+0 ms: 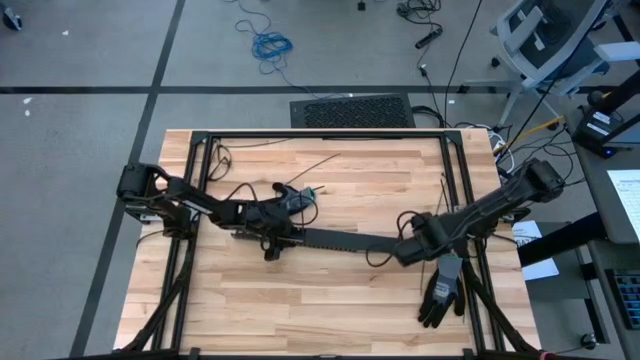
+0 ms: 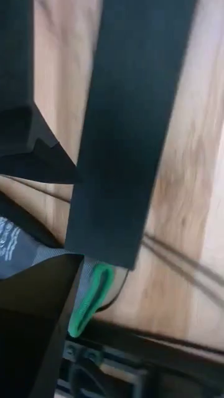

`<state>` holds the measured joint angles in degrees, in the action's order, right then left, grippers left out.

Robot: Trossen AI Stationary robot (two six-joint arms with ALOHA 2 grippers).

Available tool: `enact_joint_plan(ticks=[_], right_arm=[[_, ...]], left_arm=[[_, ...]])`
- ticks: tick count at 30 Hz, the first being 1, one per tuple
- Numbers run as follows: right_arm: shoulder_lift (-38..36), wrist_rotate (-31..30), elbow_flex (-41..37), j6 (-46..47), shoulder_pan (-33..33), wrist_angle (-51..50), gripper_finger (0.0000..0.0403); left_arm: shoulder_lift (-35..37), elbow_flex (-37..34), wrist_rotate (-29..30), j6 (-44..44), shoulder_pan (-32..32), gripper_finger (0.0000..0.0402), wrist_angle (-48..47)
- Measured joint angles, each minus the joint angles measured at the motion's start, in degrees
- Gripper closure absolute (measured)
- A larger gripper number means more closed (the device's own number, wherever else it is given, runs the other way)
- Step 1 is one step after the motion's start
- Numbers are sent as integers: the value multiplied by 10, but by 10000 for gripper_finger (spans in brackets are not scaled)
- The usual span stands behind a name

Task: Ziptie cables
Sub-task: Close the black cable duct lid

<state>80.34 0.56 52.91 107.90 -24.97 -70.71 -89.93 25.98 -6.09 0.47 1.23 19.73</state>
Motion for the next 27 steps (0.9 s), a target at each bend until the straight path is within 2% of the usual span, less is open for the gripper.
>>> enact_joint_plan(ticks=[7,13,18,27], right_arm=[[0,-3,-37,140,-15,-32,218],[-1,25,-37,195,-31,-99,220],[-2,55,-38,231,-44,-144,239],[-2,57,-104,245,-42,-40,273]], left_arm=[[1,0,8,22,15,137,-5],[1,0,10,23,20,137,-6],[1,0,16,37,22,137,-6],[1,0,18,37,22,137,-6]])
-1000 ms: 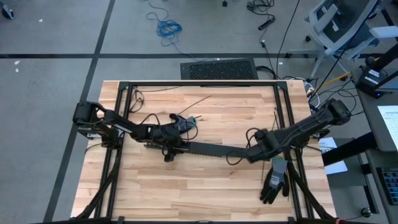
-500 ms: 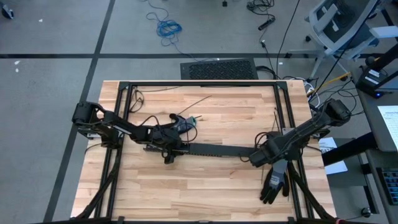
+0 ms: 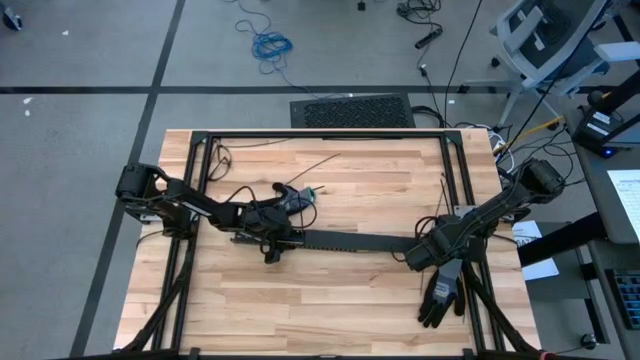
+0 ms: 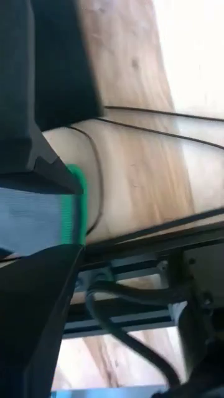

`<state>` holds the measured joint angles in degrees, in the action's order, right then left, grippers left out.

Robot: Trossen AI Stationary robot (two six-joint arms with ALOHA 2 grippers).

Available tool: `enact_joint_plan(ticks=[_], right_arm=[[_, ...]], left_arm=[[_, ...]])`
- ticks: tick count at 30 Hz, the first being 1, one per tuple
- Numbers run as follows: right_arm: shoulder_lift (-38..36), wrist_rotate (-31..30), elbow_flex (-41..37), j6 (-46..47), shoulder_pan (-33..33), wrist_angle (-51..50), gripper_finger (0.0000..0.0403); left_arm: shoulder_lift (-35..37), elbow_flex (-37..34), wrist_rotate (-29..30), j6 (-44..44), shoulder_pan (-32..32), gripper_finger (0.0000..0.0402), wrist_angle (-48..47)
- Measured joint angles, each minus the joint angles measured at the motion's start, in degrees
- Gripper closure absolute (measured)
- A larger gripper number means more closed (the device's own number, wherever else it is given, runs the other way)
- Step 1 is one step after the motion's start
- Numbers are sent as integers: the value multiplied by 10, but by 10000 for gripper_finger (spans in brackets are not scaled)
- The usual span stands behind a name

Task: Ziptie cables
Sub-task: Close the black cable duct lid

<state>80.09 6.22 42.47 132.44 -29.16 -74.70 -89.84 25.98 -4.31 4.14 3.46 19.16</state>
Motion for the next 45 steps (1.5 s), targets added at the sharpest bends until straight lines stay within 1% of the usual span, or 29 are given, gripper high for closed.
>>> enact_joint_plan(ticks=[4,6,9,10,12,15,19,24,27,31,36,37,40,43,45], right_arm=[[0,-3,-21,0,8,10,300],[0,-4,-27,-1,10,10,328],[-1,-5,-41,-15,10,28,384],[-5,-5,-48,-22,10,45,393],[-18,-8,-62,-27,10,84,399],[-47,-43,-81,-26,9,124,402],[-71,-49,-89,-17,9,120,403],[-74,-48,-88,-17,-3,117,403],[-86,-51,-73,-17,-4,98,403],[-105,-76,-43,-20,-10,69,403],[-113,-81,-41,-25,-10,69,403],[-113,-85,-41,-26,-10,71,403],[-117,-137,-36,-39,-9,95,403],[-120,-149,-30,-43,-1,111,403],[-120,-153,-26,-44,-2,103,403]], left_arm=[[0,0,1,0,0,137,0],[0,0,1,0,0,137,0],[0,0,1,0,0,137,0],[0,0,1,0,0,137,0],[0,0,1,0,0,137,0],[0,0,6,0,0,137,0],[0,0,13,0,0,137,0],[0,0,14,0,1,137,0],[0,0,15,1,1,137,0],[0,0,15,0,1,137,0],[0,0,16,0,1,137,0],[0,0,16,0,1,137,0],[0,0,18,-1,1,137,-1],[0,0,18,-1,1,137,-2],[0,0,18,-1,1,137,-1]])
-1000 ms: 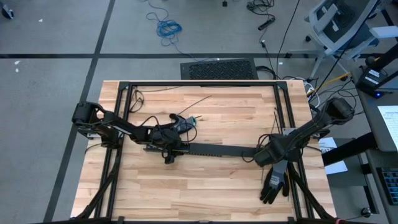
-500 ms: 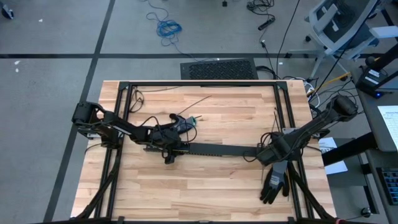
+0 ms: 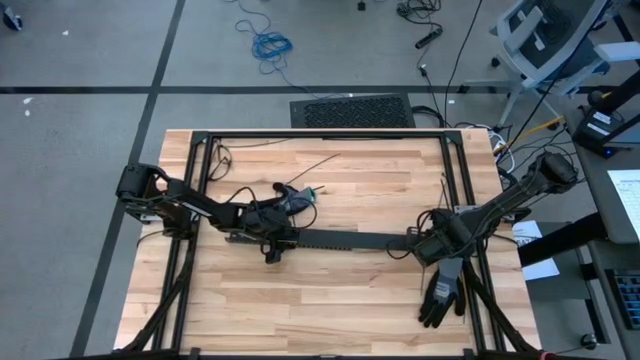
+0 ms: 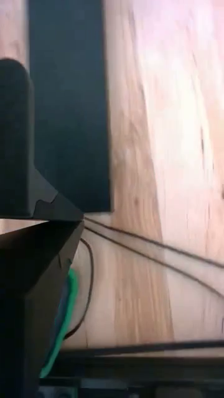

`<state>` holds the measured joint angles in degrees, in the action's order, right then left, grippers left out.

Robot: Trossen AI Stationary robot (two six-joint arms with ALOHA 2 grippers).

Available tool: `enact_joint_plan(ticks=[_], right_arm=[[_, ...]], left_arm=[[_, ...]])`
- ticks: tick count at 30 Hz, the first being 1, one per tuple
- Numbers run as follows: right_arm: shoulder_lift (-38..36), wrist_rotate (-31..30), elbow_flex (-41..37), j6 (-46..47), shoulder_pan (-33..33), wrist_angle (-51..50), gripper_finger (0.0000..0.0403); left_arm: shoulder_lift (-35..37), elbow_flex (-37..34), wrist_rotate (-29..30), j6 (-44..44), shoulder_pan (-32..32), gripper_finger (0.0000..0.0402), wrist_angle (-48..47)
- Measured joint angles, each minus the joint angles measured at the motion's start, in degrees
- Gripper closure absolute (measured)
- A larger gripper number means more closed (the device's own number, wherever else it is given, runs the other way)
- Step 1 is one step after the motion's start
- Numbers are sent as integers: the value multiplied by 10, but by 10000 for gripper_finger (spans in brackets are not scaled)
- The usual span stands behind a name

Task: Ziptie cables
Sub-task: Close the black cable duct lid

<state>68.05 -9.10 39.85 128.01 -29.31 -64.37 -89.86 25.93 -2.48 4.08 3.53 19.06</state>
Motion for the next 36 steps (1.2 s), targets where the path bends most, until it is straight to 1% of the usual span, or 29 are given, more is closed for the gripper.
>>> enact_joint_plan(ticks=[2,4,6,9,12,14,15,17,18,19,21,23,25,27,30,32,33,34,36], right_arm=[[-2,10,13,-14,0,-18,403],[-2,37,20,-18,-1,-56,403],[-2,39,23,-23,-1,-63,403],[-8,-22,31,-27,-1,-32,403],[-8,-38,48,-34,-1,-47,403],[-8,-80,67,-64,-1,-44,403],[-8,-113,80,-84,-1,-33,403],[-9,-194,100,-140,1,19,403],[-9,-221,106,-176,9,59,403],[-7,-238,109,-227,21,109,403],[7,-243,109,-331,54,217,403],[36,-250,109,-451,92,338,403],[65,-235,111,-567,129,444,403],[102,-209,126,-633,160,488,403],[170,-165,154,-693,193,523,403],[223,-99,179,-703,210,536,403],[253,-77,194,-706,215,536,403],[283,-61,211,-718,216,534,403],[334,-54,250,-741,215,523,403]], left_arm=[[0,0,0,0,0,137,1],[0,0,0,0,0,137,1],[0,0,0,0,0,137,1],[0,0,0,-1,0,137,1],[0,0,0,-2,4,137,0],[0,0,2,-7,6,137,-1],[0,0,2,-12,6,137,0],[0,0,2,-13,6,137,5],[-1,0,2,-13,7,137,9],[-1,0,2,-13,7,137,12],[-1,0,1,-14,7,137,13],[-1,0,0,-12,7,137,8],[12,0,-3,-2,7,137,-9],[25,0,-5,-3,10,137,-23],[30,0,-3,-29,11,137,-20],[28,0,10,-31,10,137,-19],[26,0,11,-31,10,137,-18],[22,0,12,-31,10,137,-17],[21,0,15,-30,10,137,-21]])
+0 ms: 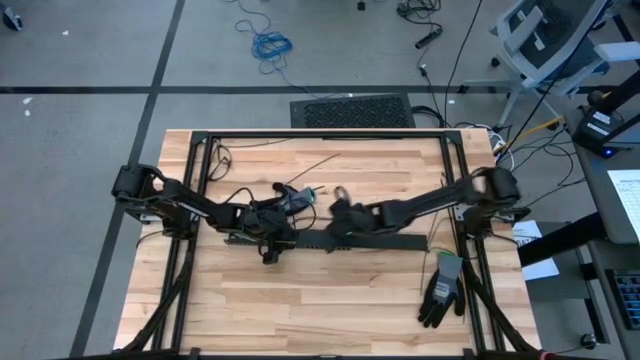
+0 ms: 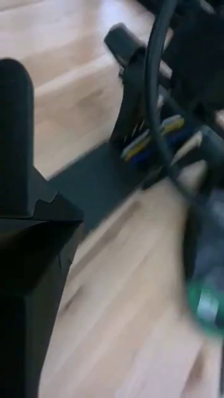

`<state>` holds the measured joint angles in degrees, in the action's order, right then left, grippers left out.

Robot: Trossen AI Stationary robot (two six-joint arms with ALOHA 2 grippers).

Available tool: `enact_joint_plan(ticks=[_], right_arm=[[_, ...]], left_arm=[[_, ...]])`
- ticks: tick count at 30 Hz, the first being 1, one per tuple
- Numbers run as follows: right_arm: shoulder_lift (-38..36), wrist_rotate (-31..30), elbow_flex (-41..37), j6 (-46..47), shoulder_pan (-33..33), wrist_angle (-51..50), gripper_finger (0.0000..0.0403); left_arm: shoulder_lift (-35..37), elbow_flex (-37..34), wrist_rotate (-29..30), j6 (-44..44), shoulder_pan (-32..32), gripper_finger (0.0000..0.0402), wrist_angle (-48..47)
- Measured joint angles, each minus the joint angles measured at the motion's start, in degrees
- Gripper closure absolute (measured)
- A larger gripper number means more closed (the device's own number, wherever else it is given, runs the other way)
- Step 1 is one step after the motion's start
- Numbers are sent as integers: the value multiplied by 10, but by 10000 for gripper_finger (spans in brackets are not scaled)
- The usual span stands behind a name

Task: Ziptie cables
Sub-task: Close the black cable duct lid

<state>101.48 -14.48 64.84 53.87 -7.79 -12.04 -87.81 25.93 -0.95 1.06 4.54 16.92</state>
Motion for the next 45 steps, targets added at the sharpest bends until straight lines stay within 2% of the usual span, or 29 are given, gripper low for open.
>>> enact_joint_plan(ticks=[5,13,22,27,34,39,45], right_arm=[[64,-4,85,-41,0,-4,403],[92,23,96,-13,-9,-46,403],[86,1,97,40,-29,-104,403],[80,-52,97,59,-26,-123,403],[52,-49,98,52,-11,-155,403],[58,-36,148,67,-3,-263,403],[108,-35,244,23,9,-249,403]], left_arm=[[6,0,2,1,0,137,11],[6,0,4,0,0,137,17],[2,0,30,0,0,137,19],[2,0,32,0,0,137,19],[1,0,35,2,6,137,21],[1,0,38,17,14,137,30],[0,0,72,21,16,137,34]])
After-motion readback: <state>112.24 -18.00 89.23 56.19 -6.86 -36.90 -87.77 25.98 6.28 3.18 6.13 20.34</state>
